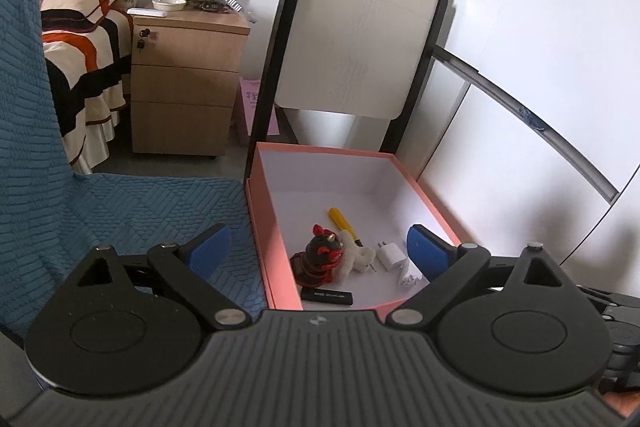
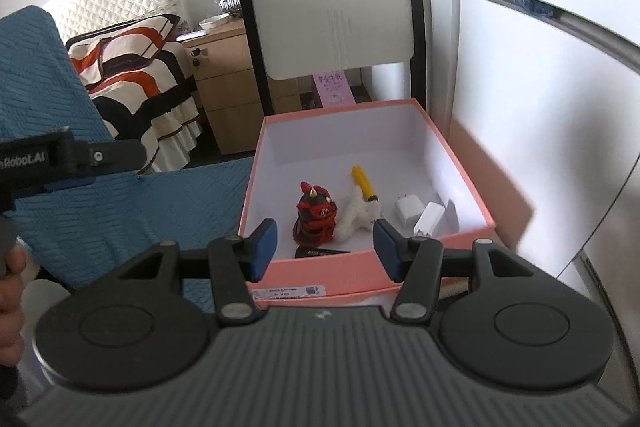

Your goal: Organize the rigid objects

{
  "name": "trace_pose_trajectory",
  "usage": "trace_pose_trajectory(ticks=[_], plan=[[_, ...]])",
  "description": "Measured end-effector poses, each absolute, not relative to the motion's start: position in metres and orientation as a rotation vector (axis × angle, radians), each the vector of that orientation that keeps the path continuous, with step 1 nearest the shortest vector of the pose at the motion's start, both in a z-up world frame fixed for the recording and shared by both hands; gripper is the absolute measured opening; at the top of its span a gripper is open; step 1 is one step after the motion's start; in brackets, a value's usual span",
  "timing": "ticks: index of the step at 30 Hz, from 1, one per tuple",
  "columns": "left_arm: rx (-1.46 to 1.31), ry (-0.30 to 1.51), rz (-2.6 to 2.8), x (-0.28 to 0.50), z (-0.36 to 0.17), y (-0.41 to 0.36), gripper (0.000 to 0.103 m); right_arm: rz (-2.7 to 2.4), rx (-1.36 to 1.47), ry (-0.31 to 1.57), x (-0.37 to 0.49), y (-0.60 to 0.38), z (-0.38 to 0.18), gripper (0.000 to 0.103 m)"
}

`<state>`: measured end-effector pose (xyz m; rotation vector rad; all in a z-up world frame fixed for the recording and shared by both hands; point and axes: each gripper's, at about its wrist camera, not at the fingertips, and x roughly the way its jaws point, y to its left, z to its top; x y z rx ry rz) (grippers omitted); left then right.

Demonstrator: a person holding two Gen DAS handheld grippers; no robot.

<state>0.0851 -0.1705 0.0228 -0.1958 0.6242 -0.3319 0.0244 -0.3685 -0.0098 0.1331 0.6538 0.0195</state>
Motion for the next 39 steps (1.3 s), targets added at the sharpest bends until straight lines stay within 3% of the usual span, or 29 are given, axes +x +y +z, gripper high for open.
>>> trace_pose_trajectory(ticks=[23,25,26,29,39], plan=[[-0.189,0.631,-0.315,0.081,0.011,-0.169,0.099,-0.028,0.13,0.67,0.023,-0.375,-0.022,0.057],[-0.189,0.637,-0.332,0.082,0.009,-0.17,0.102,-0.032,0.125,0.663,0.023,-0.377,-0.022,0.072],[-0.189,0.638,-0.333,0.082,0.009,-0.17,0.103,-0.03,0.126,0.661,0.024,-0.377,-0.022,0.087],[-0.181,0.647,-0.333,0.083,0.008,-0.171,0.103,-0.023,0.133,0.666,0.026,-0.379,-0.023,0.098],[-0.155,0.659,-0.291,0.086,0.002,-0.176,0.103,-0.054,0.14,0.68,0.027,-0.38,-0.027,0.098]])
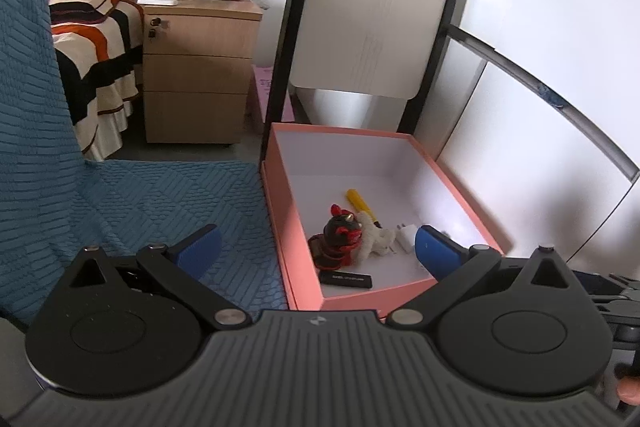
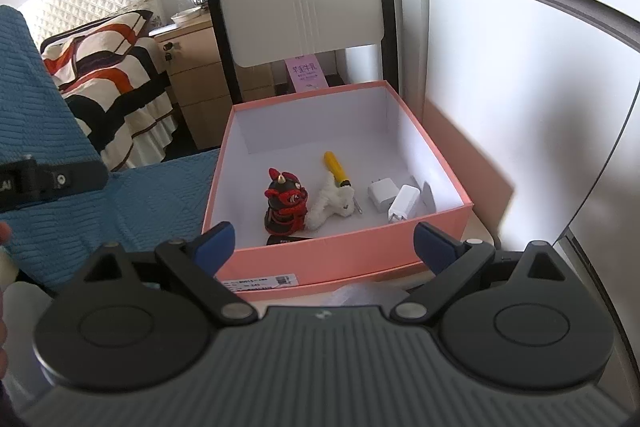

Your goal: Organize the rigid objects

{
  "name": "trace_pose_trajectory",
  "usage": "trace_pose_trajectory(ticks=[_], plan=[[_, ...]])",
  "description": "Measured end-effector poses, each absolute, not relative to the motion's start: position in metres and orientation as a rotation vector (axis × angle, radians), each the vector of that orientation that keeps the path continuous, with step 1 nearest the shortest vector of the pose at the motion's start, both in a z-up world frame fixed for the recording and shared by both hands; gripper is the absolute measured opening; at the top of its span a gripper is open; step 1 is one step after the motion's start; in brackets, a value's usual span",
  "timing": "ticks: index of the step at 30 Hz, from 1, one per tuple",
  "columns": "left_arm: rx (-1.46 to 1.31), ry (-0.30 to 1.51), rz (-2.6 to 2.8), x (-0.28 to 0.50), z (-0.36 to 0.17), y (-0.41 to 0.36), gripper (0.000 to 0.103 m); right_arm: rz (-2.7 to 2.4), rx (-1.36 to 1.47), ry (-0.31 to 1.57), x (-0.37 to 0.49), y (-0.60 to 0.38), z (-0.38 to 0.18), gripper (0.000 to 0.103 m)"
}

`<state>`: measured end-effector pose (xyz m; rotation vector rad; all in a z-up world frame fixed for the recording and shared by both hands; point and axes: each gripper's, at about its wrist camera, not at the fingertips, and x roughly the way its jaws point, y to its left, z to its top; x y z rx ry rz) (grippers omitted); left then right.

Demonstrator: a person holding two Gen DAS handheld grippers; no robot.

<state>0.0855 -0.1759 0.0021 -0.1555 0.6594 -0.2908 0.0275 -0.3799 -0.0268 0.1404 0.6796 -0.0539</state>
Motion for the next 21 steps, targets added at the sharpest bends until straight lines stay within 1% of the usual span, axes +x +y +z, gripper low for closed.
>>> trace_pose_trajectory(ticks=[21], plan=[[-0.172,0.676,-0.283,0.0909,-0.0029,-0.1726,0.103,-0.062,0.141,0.714,0.0325,-0.3797,-0.0314,0.098]])
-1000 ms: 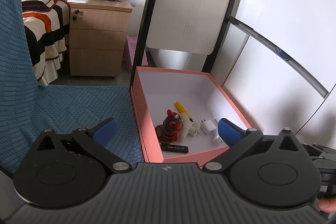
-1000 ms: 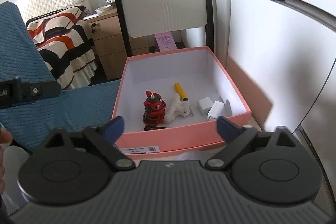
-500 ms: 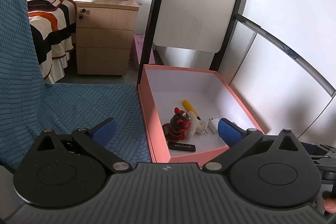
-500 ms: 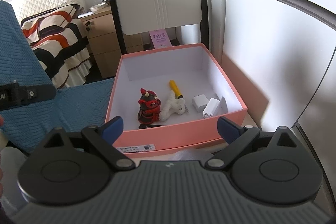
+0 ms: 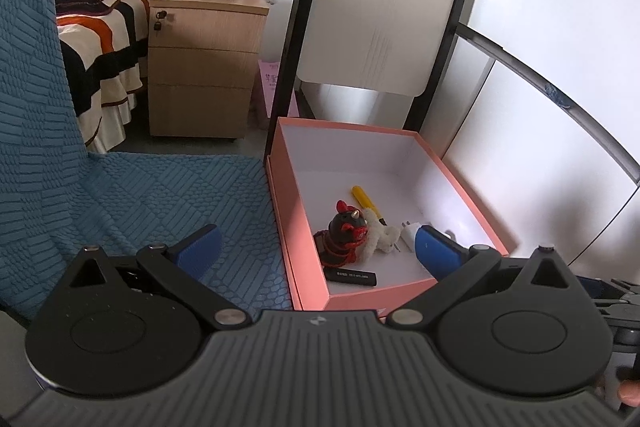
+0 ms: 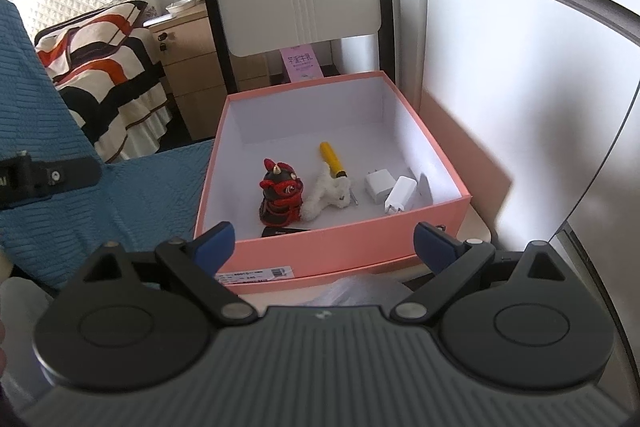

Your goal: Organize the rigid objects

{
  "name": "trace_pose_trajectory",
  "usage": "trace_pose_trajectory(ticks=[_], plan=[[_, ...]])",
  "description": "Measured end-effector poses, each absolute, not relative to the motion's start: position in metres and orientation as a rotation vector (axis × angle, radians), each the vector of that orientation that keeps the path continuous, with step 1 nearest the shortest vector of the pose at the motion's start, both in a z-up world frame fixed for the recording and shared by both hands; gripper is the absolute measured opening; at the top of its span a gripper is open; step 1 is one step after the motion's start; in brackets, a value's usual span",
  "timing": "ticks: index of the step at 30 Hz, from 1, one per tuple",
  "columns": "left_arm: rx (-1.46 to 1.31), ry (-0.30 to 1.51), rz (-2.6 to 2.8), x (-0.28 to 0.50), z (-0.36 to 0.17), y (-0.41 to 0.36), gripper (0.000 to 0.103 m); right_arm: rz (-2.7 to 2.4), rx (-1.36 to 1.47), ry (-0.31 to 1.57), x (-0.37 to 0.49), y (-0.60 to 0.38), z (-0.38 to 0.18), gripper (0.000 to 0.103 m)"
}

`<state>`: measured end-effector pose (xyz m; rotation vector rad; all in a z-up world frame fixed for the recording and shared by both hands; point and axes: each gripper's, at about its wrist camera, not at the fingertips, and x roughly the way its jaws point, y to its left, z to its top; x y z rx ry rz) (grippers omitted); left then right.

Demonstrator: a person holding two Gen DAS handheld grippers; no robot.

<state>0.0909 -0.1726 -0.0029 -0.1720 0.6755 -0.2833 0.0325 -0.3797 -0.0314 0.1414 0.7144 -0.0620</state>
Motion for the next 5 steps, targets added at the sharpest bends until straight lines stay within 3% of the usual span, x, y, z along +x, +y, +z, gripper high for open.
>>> trace_pose_trajectory(ticks=[5], plan=[[-0.162,0.658,-0.295,0.087,-0.0026,-0.1733,0.103,-0.054,0.145,0.721,0.0341,-0.379,-0.0339,0.098]])
